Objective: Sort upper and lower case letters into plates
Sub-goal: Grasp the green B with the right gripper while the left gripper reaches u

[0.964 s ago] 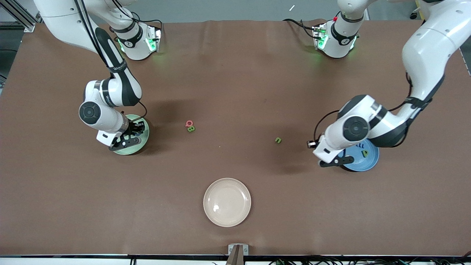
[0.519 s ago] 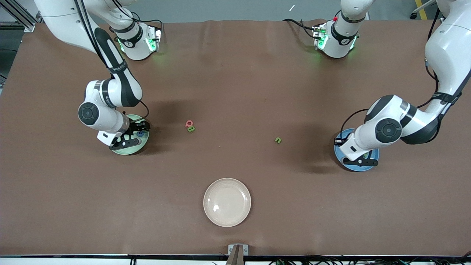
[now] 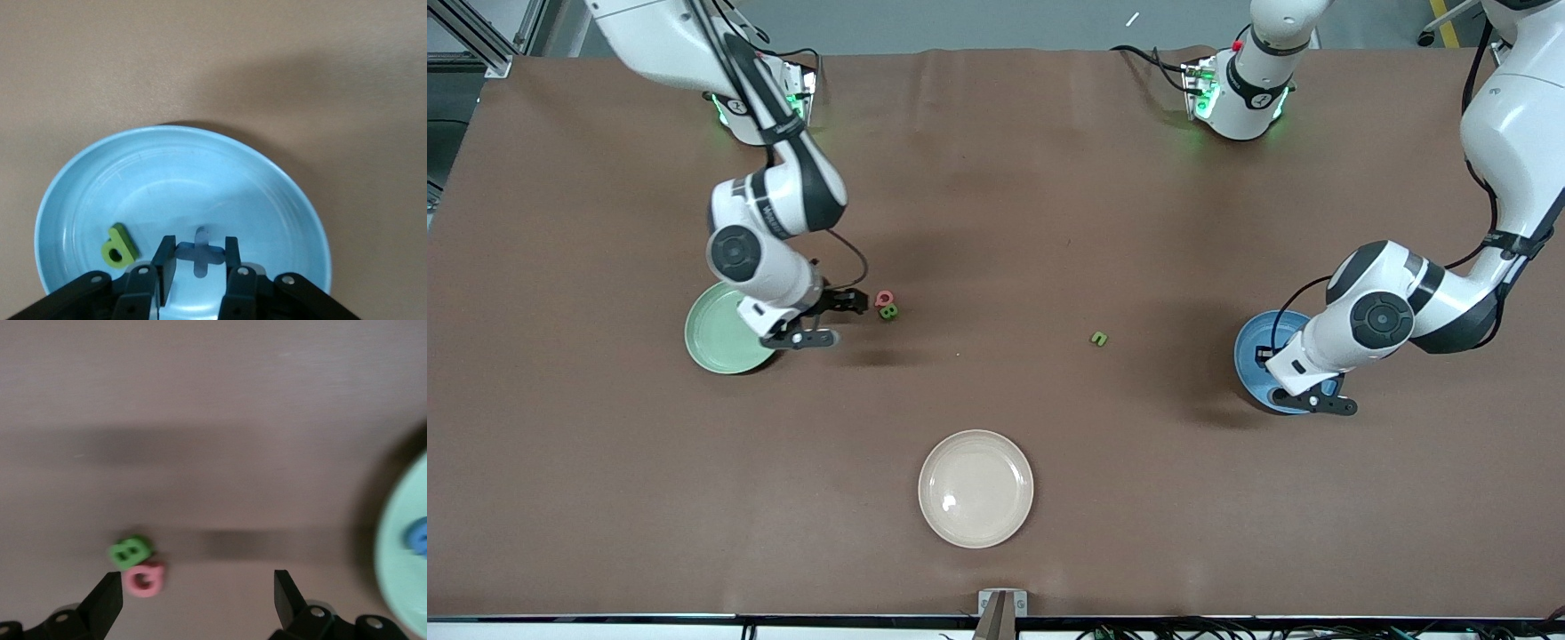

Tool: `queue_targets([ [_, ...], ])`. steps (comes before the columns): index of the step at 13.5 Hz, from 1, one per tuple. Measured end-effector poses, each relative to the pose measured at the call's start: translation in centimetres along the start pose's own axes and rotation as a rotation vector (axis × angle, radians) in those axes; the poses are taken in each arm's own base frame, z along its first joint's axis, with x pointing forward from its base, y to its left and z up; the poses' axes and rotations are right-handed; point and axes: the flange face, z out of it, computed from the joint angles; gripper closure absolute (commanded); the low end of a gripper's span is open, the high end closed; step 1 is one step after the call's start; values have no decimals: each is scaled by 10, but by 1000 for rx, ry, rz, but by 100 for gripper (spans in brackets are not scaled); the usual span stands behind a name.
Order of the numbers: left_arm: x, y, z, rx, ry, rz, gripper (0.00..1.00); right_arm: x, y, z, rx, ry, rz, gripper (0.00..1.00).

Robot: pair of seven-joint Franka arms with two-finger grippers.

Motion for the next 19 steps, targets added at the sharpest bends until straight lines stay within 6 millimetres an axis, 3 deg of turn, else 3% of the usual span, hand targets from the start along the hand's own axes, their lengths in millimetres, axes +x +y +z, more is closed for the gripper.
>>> queue_targets([
  [3, 1, -2, 10, -4, 11, 29, 76, -1, -23, 19, 3, 61, -31, 1],
  [6, 3, 0, 14, -5, 20, 37, 76, -2, -35, 52, -7, 93, -56, 3],
  [9, 4, -1, 16, -8, 30, 67, 75, -7, -41, 69, -13, 105, -75, 5],
  [10, 4, -2, 16, -8, 31, 69, 70, -9, -43, 71, -15, 104, -80, 6],
  [12, 4, -2, 15, -8, 33, 72, 24, -15, -49, 74, -19, 98, -94, 10],
  [13, 5, -2, 15, -8, 34, 74, 10, -17, -50, 75, -21, 99, -104, 13],
  [16, 6, -2, 10, -9, 39, 76, 1, -21, -48, 75, -26, 97, -137, 24],
  [19, 2, 24, -28, -42, -35, 79, 1, -30, -52, 75, -27, 94, -154, 42],
])
